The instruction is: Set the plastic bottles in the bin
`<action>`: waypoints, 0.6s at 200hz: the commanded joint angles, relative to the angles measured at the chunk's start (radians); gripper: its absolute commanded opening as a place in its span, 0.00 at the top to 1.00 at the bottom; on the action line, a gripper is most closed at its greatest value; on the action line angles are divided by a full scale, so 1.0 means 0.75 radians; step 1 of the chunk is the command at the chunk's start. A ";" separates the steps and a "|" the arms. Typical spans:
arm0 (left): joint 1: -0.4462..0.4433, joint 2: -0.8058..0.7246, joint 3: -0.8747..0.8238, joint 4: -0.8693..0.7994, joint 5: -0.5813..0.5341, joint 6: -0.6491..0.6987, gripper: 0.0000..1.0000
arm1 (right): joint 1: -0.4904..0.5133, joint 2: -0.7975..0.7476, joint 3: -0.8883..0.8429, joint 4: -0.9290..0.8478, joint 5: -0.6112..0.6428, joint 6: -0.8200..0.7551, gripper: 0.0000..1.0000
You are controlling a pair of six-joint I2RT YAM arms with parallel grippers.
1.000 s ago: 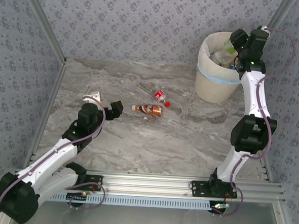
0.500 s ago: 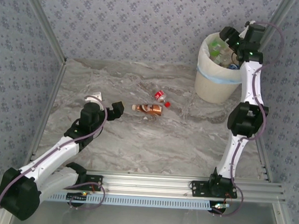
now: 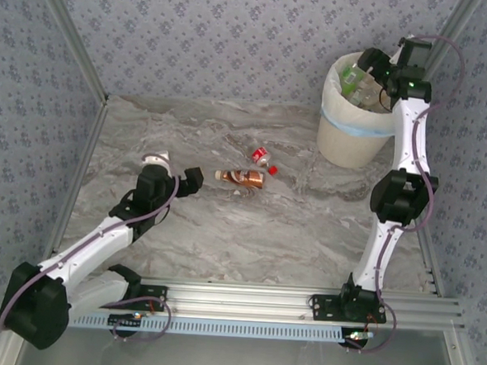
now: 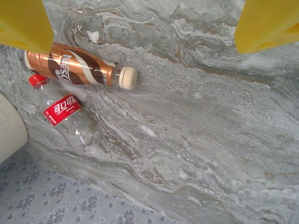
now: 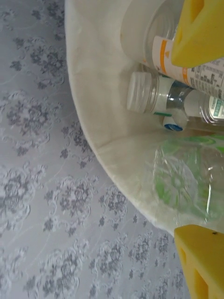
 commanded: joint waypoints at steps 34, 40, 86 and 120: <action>0.006 0.050 0.092 -0.020 0.040 -0.022 0.01 | 0.035 0.083 0.076 -0.143 0.166 -0.025 0.12; 0.006 0.050 0.090 -0.021 0.037 -0.022 0.01 | 0.035 0.100 0.093 -0.167 0.204 -0.024 0.14; 0.007 0.060 0.098 -0.034 0.028 -0.024 0.01 | 0.040 0.132 0.162 -0.312 0.490 -0.064 0.19; 0.006 0.112 0.134 -0.043 0.051 -0.044 0.01 | 0.039 0.111 0.201 -0.338 0.480 -0.076 0.19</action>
